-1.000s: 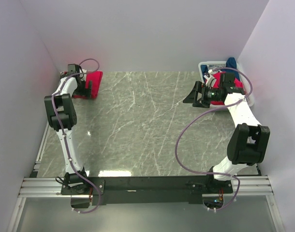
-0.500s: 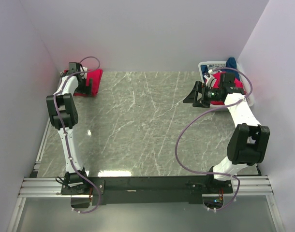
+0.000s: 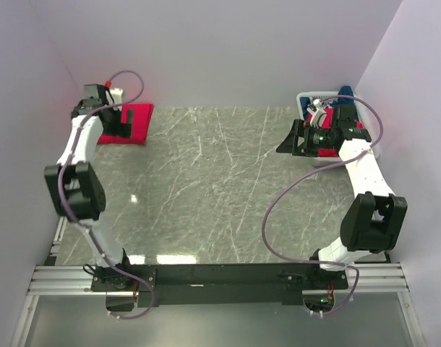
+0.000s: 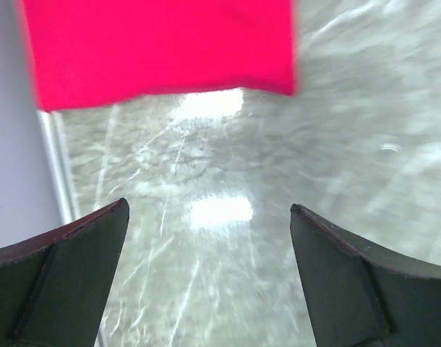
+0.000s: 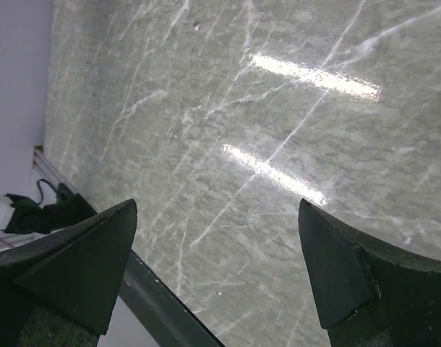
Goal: Fold and stack the t-shirts
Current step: Reset both grippers
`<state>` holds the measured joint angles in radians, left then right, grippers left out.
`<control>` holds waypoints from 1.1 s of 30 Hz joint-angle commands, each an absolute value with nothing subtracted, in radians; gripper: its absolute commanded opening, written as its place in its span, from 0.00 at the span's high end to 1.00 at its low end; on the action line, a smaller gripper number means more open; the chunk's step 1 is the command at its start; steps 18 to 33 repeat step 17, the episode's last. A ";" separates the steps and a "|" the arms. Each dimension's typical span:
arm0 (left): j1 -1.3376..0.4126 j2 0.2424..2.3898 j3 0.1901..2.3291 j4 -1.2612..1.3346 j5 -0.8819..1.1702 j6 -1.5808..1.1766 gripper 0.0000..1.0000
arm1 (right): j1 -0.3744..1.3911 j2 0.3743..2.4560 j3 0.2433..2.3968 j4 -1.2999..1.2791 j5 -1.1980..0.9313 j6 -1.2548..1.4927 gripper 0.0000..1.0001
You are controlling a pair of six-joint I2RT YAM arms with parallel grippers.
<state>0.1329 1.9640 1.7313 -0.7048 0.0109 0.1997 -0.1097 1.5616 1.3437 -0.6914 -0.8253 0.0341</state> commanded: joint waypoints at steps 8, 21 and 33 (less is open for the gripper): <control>0.039 1.454 1.336 -0.631 0.135 0.097 0.01 | -0.117 1.368 1.226 -0.733 -0.683 -0.141 0.02; -0.020 1.218 1.028 -0.543 0.124 0.044 0.00 | -0.117 1.204 1.008 -0.706 -0.632 -0.193 0.01; -0.020 1.218 1.028 -0.543 0.124 0.044 0.00 | -0.117 1.204 1.008 -0.706 -0.632 -0.193 0.01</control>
